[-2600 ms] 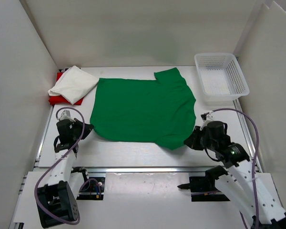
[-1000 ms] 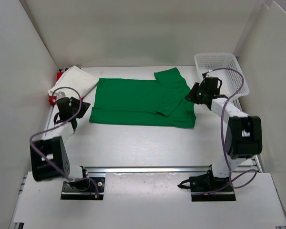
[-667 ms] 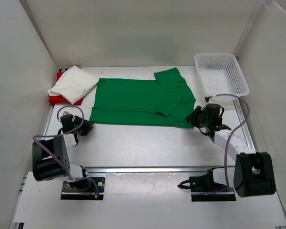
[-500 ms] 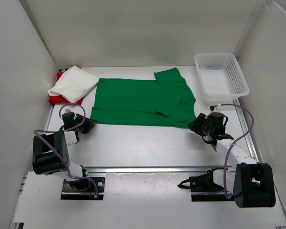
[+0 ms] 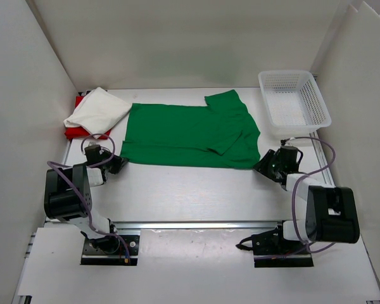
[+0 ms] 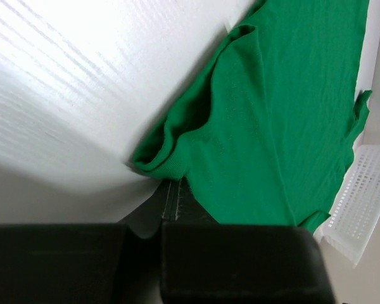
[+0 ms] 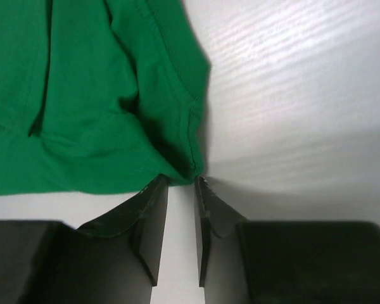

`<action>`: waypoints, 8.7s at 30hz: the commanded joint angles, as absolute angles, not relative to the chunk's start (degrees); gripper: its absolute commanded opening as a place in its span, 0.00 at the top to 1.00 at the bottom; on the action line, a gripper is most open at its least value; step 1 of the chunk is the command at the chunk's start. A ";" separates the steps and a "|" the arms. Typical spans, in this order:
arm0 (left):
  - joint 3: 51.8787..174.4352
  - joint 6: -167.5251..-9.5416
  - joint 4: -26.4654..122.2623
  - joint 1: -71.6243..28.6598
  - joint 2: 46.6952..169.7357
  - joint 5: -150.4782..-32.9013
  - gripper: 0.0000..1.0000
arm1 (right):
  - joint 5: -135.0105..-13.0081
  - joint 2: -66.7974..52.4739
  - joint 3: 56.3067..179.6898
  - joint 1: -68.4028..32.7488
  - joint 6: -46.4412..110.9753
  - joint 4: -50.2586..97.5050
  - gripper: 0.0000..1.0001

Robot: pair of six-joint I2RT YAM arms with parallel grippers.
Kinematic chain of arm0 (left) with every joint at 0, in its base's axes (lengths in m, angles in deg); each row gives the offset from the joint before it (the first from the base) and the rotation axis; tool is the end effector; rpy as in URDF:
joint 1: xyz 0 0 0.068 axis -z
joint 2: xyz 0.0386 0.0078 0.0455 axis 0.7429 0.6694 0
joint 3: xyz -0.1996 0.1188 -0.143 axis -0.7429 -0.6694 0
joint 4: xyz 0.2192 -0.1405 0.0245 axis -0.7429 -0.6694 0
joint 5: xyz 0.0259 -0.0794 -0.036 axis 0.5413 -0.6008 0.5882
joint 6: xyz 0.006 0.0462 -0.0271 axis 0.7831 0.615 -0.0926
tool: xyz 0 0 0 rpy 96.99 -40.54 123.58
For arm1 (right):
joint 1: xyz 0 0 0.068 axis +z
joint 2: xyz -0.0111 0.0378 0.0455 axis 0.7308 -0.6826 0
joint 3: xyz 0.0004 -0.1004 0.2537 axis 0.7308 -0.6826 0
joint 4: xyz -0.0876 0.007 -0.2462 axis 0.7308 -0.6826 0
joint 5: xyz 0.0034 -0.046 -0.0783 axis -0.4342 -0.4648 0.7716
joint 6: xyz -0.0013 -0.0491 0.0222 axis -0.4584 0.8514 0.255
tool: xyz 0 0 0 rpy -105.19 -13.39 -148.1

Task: Fold and stack the t-shirts
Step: Fold the flattened tshirt in 1/3 of the way, then grap the side of the flattened tshirt furthest away from the robot with both arms

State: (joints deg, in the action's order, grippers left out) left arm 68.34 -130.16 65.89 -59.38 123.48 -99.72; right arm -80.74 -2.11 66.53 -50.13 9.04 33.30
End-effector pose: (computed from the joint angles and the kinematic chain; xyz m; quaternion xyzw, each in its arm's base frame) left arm 0.2624 0.0427 0.1114 -0.4379 0.7981 -0.2616 0.3207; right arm 0.2345 -0.0042 0.1405 0.2119 0.8855 0.2037 0.3599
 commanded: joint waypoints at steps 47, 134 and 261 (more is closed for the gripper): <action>67.00 -113.16 43.23 -33.32 89.75 -89.33 0.76 | -77.61 12.85 72.33 -26.65 8.76 21.48 0.99; 57.94 -115.80 58.00 -22.24 96.95 -89.93 0.82 | -80.87 -16.01 89.15 -21.47 12.01 30.20 1.00; 122.72 -102.35 30.41 -49.21 149.44 -83.43 1.00 | -68.30 -81.74 193.90 -37.90 27.58 -22.11 0.59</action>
